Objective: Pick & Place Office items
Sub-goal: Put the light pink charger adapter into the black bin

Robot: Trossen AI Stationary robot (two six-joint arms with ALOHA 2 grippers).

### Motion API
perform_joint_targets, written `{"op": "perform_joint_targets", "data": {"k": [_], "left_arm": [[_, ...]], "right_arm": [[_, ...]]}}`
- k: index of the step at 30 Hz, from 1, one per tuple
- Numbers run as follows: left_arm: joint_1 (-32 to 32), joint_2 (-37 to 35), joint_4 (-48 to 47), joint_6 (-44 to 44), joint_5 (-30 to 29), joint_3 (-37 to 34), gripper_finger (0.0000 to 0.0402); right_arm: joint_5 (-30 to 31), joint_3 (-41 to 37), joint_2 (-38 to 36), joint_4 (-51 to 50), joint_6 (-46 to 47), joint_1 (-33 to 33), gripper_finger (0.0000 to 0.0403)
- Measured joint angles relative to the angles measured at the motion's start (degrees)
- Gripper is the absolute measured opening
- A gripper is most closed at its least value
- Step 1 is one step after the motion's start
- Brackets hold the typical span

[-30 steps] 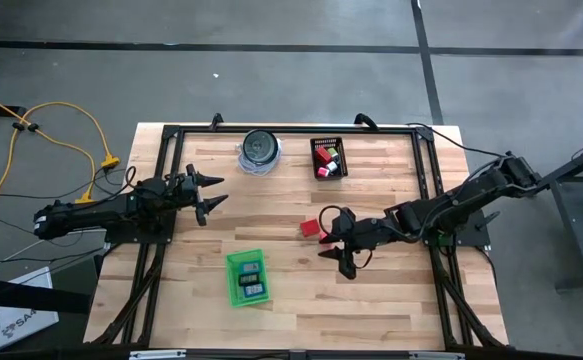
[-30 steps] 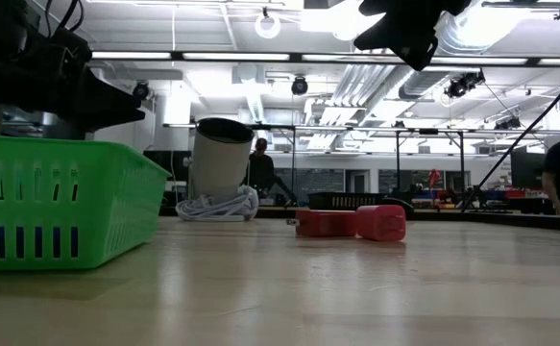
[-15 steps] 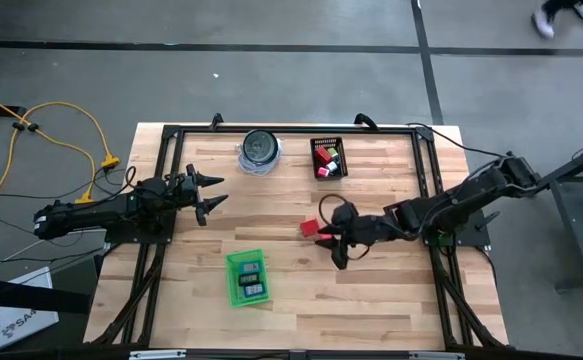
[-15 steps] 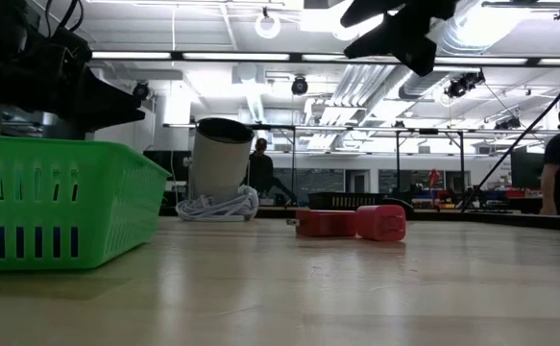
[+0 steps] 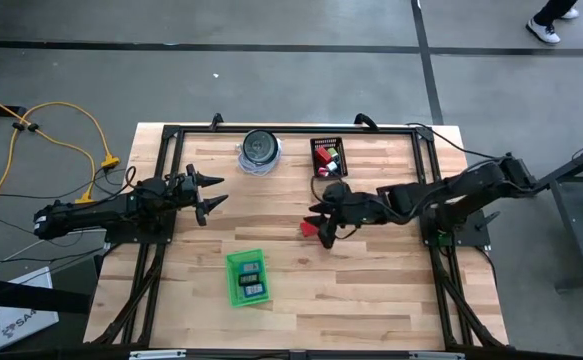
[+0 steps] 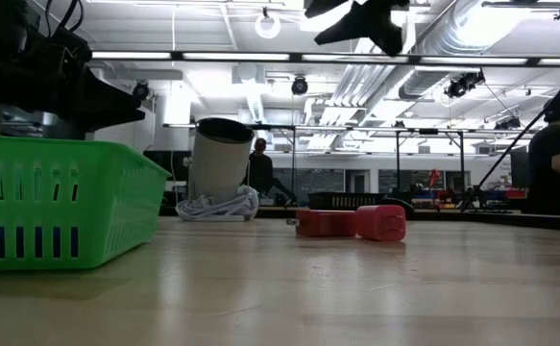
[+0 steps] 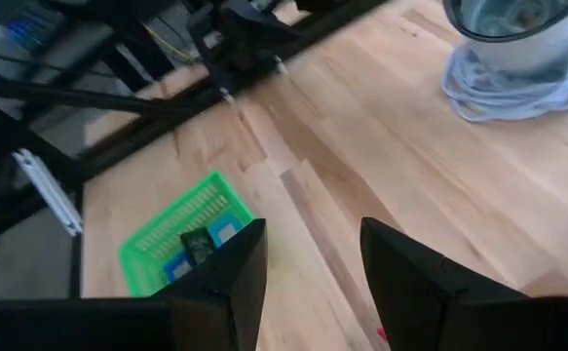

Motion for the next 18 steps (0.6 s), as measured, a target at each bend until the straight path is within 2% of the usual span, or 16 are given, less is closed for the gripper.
{"op": "perform_joint_targets", "data": {"k": [5,8,18], "left_arm": [[0.0,0.0,0.0,0.0,0.0,0.0,0.0258],[0.0,0.0,0.0,0.0,0.0,0.0,0.0258],[0.0,0.0,0.0,0.0,-0.1,0.0,0.0258]], "right_arm": [[-0.1,11.2,6.0,-18.3,8.2,-1.3,0.0153],[-2.0,15.3,10.3,-25.7,13.0,-2.1,0.0153],[-18.0,17.0,16.3,-26.2,24.1,-7.3,0.0153]]}}
